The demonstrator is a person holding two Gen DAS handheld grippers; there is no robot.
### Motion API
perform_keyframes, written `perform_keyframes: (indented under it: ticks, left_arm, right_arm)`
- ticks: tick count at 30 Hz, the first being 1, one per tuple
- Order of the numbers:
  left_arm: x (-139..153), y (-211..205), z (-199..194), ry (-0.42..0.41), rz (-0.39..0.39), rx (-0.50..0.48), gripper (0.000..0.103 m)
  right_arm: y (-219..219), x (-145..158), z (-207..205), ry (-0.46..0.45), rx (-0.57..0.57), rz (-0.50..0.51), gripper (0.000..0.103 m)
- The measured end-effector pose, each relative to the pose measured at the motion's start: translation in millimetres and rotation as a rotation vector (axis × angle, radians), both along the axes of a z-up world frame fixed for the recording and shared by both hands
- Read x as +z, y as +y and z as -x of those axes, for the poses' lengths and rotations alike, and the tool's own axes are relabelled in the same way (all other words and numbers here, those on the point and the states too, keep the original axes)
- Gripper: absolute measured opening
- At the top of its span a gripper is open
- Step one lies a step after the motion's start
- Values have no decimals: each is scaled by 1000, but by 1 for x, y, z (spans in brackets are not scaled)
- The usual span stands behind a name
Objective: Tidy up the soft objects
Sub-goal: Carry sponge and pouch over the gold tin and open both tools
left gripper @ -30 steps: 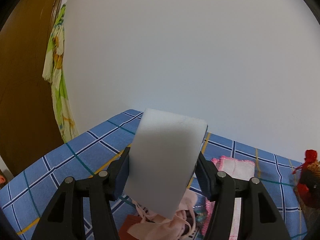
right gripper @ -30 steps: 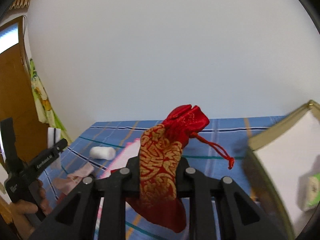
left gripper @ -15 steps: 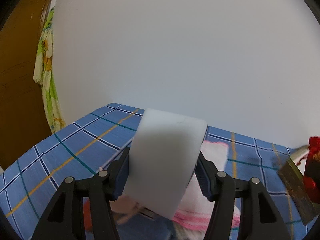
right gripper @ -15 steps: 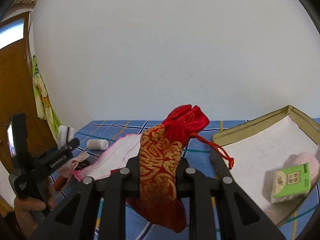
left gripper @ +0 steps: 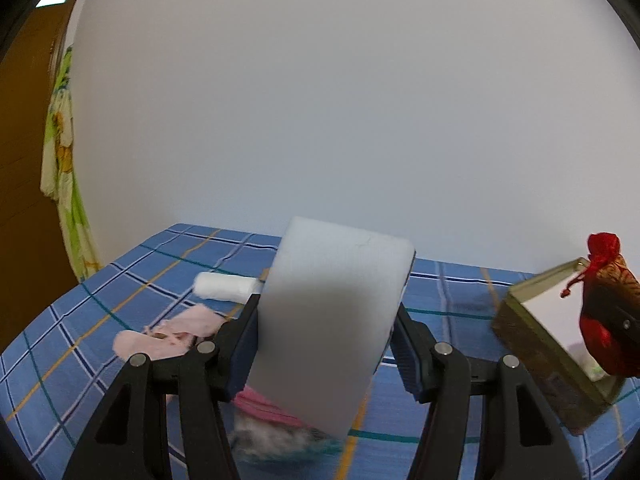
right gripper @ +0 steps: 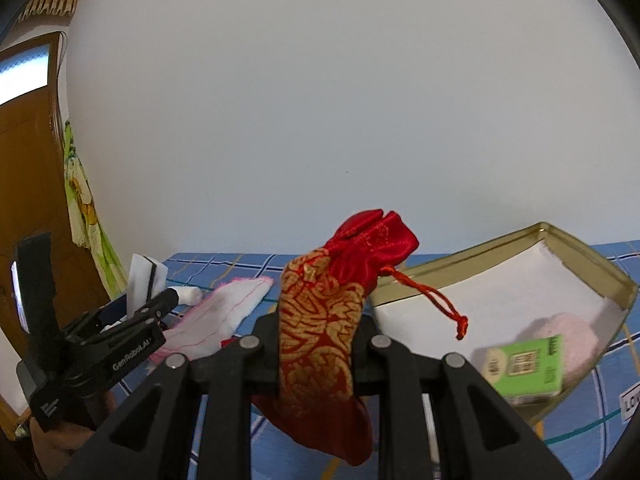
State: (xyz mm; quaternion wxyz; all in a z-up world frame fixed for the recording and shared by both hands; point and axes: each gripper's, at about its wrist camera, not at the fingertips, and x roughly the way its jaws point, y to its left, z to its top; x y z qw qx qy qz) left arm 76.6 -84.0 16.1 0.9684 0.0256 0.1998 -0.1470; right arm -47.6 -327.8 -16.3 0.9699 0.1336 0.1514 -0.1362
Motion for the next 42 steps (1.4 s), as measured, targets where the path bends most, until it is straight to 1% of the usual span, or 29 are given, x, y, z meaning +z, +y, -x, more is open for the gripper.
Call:
perform_keyframes:
  ticks: [3, 7, 9, 11, 21, 28, 31, 37, 42]
  left_arm:
    - [1, -14, 9, 2, 8, -31, 62]
    - [4, -40, 23, -13, 0, -75, 62]
    - [6, -46, 26, -18, 0, -91, 62]
    - [7, -54, 29, -21, -3, -107, 62]
    - [14, -103, 49, -33, -19, -183, 62]
    - [21, -133, 56, -42, -12, -230, 62]
    - [22, -148, 58, -39, -15, -256, 62]
    - [19, -172, 62, -30, -17, -291, 62]
    - [15, -190, 63, -15, -23, -314, 62]
  right_arm:
    - [-10, 0, 10, -4, -20, 7, 20]
    - [-20, 2, 20, -16, -48, 21, 20]
    - [-19, 3, 21, -21, -57, 24, 20]
    - [-27, 1, 32, -27, -66, 22, 20]
    - [-41, 3, 42, -40, -160, 50, 20]
    - [-40, 2, 39, -23, -234, 83, 20]
    - [-38, 1, 36, -18, -262, 80, 20]
    - [-20, 1, 20, -11, -307, 94, 20]
    - [-21, 5, 25, 5, -345, 79, 20]
